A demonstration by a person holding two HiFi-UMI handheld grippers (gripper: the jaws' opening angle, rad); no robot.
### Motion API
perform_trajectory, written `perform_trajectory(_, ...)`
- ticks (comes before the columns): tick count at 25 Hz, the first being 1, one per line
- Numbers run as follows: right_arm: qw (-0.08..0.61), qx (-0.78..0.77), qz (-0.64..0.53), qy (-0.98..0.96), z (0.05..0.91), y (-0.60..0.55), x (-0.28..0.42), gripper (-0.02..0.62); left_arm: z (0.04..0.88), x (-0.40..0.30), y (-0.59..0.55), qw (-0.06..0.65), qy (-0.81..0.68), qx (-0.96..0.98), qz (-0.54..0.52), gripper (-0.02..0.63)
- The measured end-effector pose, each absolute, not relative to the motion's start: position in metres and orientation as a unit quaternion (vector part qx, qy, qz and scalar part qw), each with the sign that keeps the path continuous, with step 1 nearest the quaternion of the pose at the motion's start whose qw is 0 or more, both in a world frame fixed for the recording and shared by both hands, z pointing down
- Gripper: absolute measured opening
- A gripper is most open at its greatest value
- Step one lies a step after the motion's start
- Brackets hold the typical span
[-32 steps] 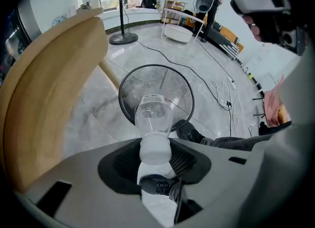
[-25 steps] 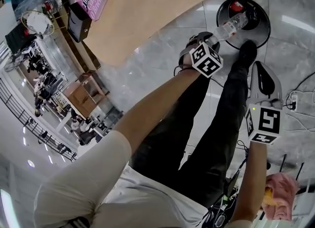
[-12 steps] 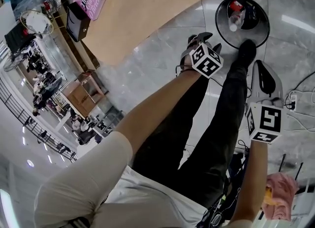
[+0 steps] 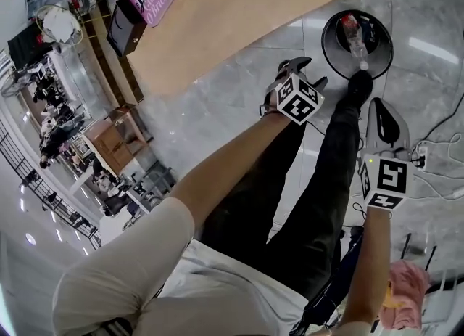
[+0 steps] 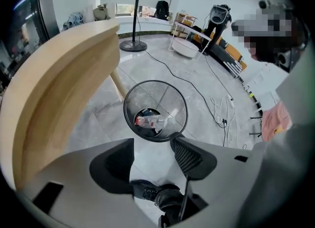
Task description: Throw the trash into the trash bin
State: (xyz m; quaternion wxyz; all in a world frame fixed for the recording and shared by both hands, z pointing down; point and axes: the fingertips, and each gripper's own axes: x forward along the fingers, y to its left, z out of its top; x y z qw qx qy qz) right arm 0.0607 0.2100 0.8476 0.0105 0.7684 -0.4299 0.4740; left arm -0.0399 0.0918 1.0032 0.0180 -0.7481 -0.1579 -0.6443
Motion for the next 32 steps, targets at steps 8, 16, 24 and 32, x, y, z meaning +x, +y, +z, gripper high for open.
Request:
perform_trajectory(8, 0.03, 0.771, 0.466, -0.434, 0.796, 0.194, 0.053, 0.011, 0.931, -0.032, 0.08, 0.003, -0.164, -0.774, -0.611, 0.261)
perform_trajectory(16, 0.051, 0.78, 0.448, -0.434, 0.706, 0.18, 0.065, 0.011, 0.819, -0.003, 0.066, -0.019, -0.163, -0.812, -0.56, 0.252)
perform_trajectory(24, 0.05, 0.803, 0.417, -0.423, 0.598, 0.166, 0.082, 0.011, 0.698, 0.016, 0.041, -0.043, -0.161, -0.845, -0.509, 0.225)
perform_trajectory(32, 0.041, 0.817, 0.397, -0.416, 0.504, 0.15, 0.086, 0.011, 0.577, 0.022, 0.011, -0.059, -0.165, -0.88, -0.441, 0.184)
